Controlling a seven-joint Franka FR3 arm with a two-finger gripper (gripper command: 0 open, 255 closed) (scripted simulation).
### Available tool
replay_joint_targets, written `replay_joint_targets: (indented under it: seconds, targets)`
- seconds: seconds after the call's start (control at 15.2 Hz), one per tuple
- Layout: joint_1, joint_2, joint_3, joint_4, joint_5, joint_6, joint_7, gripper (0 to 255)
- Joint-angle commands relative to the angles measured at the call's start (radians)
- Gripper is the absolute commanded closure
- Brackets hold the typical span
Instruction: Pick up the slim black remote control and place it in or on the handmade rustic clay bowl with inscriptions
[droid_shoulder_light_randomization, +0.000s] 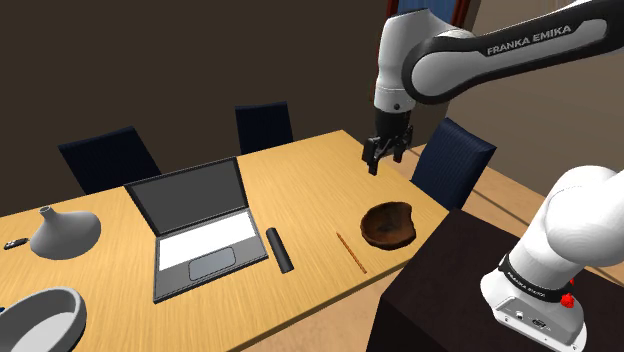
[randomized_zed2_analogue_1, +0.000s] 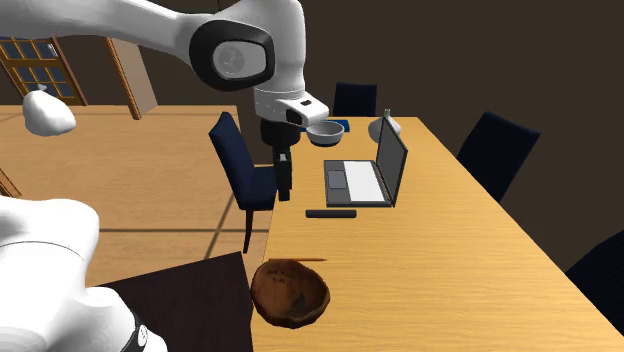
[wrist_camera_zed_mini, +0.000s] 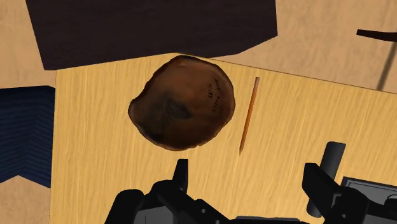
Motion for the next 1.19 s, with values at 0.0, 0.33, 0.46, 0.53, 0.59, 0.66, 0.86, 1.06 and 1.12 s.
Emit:
replay_joint_targets:
  seconds: [0.0, 0.33, 0.46, 0.53, 0.59, 0.66, 0.86, 1.06, 1.12]
  targets:
    - [0.006, 0.053, 0.031, -0.002, 0.006, 0.06, 0.039, 0]
    - [0.013, 0.219, 0.104, 0.029, -0.01, 0.2, 0.142, 0]
    - [0.014, 0.292, 0.13, 0.052, -0.029, 0.251, 0.188, 0]
    - [0.015, 0.33, 0.143, 0.066, -0.041, 0.275, 0.213, 0]
    - [0.016, 0.369, 0.154, 0.081, -0.056, 0.298, 0.238, 0]
    - [0.018, 0.408, 0.164, 0.097, -0.073, 0.319, 0.265, 0]
    - [0.028, 0.53, 0.185, 0.155, -0.134, 0.376, 0.349, 0]
    - [0.052, 0.653, 0.188, 0.225, -0.206, 0.419, 0.434, 0]
    - [0.063, 0.695, 0.186, 0.252, -0.23, 0.43, 0.461, 0]
